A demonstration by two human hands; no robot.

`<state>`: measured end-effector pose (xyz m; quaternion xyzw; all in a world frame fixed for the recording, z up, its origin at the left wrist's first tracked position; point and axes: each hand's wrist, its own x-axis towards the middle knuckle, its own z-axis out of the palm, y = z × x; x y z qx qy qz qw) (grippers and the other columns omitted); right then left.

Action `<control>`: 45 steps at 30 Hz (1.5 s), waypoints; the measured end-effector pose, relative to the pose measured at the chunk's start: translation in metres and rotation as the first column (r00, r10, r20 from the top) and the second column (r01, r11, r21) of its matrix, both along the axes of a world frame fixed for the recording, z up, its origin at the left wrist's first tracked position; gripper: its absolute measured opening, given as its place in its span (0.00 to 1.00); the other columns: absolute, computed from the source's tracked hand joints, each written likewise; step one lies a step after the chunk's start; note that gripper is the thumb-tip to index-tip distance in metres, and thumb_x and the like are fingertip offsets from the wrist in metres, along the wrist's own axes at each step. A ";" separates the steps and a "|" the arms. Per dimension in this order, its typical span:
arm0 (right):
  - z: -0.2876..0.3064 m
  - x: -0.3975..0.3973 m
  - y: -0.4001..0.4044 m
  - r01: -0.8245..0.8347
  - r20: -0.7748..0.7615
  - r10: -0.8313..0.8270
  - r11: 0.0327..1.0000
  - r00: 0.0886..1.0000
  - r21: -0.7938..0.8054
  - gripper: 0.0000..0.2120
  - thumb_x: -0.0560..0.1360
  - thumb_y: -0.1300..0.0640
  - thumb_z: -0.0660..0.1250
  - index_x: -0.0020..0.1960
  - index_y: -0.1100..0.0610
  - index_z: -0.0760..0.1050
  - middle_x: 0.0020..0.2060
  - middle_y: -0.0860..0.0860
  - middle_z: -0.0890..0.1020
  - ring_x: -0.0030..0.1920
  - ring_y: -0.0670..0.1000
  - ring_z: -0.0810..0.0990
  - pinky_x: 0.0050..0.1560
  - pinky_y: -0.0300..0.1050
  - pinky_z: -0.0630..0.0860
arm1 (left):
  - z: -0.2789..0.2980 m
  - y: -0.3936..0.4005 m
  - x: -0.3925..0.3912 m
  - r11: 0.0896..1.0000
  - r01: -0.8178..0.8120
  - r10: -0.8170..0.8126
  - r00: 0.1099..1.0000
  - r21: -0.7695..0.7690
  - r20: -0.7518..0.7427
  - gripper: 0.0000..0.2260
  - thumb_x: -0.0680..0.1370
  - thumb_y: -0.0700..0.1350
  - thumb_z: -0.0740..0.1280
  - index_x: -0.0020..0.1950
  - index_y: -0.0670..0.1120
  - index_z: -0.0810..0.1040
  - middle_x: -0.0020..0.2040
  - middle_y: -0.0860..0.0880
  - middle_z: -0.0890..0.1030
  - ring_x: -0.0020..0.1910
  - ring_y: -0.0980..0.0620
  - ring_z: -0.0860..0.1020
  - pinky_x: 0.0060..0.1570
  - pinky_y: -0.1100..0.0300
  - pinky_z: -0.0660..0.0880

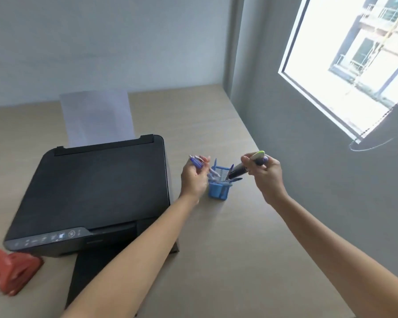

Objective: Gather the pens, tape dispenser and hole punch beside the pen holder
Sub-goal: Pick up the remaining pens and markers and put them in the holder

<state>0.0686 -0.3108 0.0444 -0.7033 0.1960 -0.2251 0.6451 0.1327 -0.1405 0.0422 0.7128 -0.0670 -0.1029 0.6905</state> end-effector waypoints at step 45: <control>-0.008 0.088 0.030 -0.201 -0.200 0.174 0.972 0.964 -0.123 0.25 0.83 0.46 0.44 0.75 0.56 0.58 0.76 0.53 0.61 0.77 0.50 0.55 0.78 0.51 0.52 | 0.005 0.013 0.066 1.000 -0.029 0.025 0.949 -0.009 -0.314 0.27 0.81 0.61 0.49 0.75 0.47 0.62 0.73 0.48 0.67 0.74 0.50 0.62 0.74 0.48 0.58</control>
